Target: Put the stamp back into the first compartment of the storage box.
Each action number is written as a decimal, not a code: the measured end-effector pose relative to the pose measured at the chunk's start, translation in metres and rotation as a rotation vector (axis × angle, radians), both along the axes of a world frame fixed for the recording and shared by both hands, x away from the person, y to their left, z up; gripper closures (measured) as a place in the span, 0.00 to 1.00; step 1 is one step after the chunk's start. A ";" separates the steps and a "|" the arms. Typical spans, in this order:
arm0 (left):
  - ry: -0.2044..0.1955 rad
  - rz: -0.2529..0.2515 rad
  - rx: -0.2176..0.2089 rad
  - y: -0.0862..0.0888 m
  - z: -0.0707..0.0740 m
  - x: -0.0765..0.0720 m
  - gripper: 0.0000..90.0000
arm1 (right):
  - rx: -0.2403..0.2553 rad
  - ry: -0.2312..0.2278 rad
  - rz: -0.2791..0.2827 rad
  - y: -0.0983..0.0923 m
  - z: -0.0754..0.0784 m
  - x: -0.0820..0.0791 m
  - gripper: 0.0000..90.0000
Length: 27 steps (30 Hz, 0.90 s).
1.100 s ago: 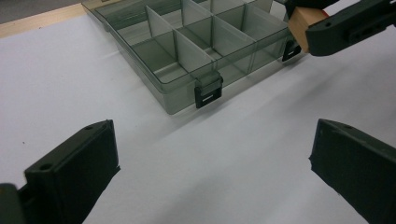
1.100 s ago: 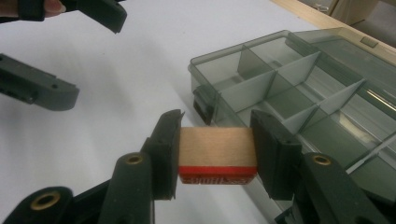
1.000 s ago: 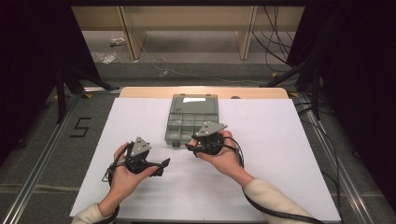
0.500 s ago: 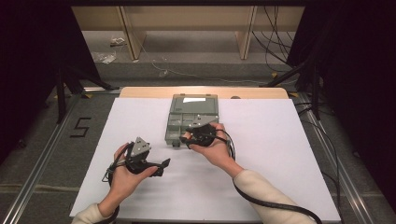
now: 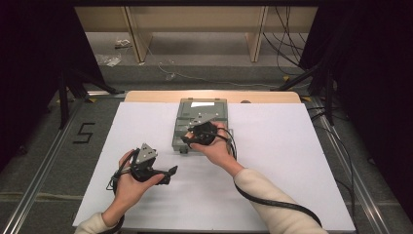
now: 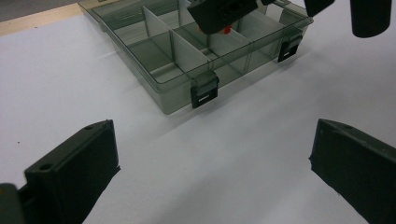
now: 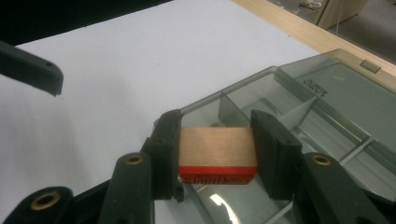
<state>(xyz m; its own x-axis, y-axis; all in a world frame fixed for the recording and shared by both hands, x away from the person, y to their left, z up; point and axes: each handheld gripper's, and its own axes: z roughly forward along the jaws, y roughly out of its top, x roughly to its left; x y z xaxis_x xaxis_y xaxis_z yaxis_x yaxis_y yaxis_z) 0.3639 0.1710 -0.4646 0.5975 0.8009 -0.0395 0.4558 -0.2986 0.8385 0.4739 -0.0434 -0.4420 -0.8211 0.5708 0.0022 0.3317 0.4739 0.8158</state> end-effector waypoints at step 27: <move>0.001 -0.003 -0.002 0.000 0.000 0.000 0.00 | -0.039 0.030 -0.039 0.029 0.006 0.043 0.62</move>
<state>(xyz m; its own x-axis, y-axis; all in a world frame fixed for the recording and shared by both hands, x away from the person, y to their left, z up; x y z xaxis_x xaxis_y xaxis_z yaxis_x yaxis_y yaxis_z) 0.3638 0.1712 -0.4648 0.6002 0.7988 -0.0419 0.4556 -0.2984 0.8387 0.5174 -0.0141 -0.4363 -0.7982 0.6024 0.0033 0.3743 0.4917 0.7862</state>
